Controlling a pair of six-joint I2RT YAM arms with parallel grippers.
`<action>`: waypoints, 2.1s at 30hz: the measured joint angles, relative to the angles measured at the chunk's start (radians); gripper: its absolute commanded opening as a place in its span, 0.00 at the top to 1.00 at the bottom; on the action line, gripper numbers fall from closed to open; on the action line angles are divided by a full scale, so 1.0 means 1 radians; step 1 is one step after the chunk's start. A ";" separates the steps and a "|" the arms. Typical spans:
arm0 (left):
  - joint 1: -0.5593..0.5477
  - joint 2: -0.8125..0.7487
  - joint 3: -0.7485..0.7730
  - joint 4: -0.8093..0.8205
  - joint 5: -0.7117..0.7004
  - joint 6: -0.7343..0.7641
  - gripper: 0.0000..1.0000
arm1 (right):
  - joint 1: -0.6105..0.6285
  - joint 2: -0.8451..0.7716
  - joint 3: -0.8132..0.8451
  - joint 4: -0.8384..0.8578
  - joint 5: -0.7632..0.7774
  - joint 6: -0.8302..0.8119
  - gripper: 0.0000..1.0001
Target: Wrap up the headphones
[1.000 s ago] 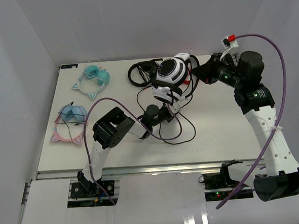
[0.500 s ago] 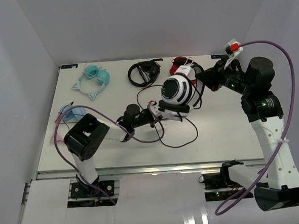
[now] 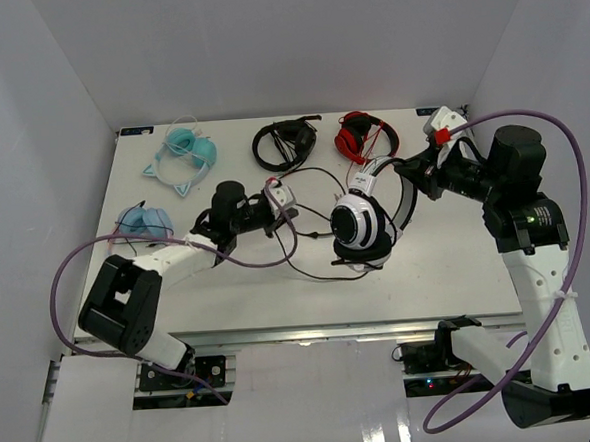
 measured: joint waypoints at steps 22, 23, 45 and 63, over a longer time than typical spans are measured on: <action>0.021 0.142 0.604 -0.677 0.302 -0.314 1.00 | 0.069 -0.079 -0.314 0.013 0.386 -0.402 0.92; 0.015 0.146 0.614 -0.687 0.329 -0.357 1.00 | 0.106 -0.071 -0.323 0.053 0.450 -0.391 0.92; -0.107 0.138 0.449 -0.124 0.418 -1.299 0.87 | 0.442 0.297 -0.276 0.511 1.144 -0.008 0.92; -0.477 -0.061 0.202 -0.140 -0.118 -0.761 0.46 | 0.169 0.402 0.062 0.233 0.678 0.514 0.92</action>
